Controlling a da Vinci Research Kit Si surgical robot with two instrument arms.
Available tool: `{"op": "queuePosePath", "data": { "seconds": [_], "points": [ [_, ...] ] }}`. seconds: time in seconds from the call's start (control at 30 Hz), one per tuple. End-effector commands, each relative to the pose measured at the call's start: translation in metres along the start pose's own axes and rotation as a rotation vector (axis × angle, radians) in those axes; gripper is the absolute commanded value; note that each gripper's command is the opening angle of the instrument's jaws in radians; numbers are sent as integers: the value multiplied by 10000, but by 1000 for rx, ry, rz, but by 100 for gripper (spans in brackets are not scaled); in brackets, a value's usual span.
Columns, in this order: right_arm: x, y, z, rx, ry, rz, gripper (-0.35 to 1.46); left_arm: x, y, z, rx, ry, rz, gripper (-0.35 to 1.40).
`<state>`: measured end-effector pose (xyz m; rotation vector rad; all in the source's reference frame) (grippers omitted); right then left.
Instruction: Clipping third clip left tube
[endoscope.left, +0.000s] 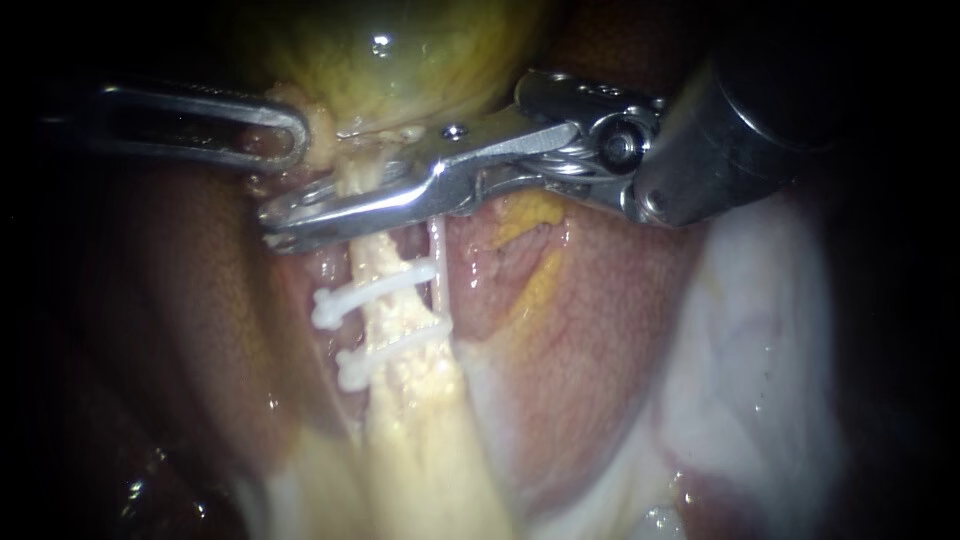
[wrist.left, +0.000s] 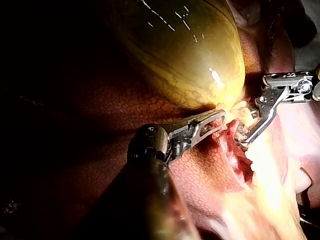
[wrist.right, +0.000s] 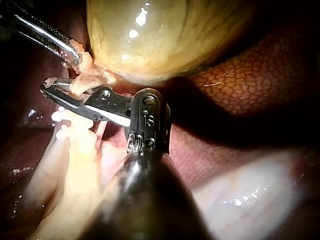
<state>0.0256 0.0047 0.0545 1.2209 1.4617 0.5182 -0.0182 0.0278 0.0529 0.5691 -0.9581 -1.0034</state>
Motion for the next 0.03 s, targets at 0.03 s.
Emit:
{"op": "queuePosePath", "data": {
  "seconds": [0.03],
  "points": [
    [0,0,0,0,0,0,-35,0,0,0,0,0,0,-35]
  ]
}}
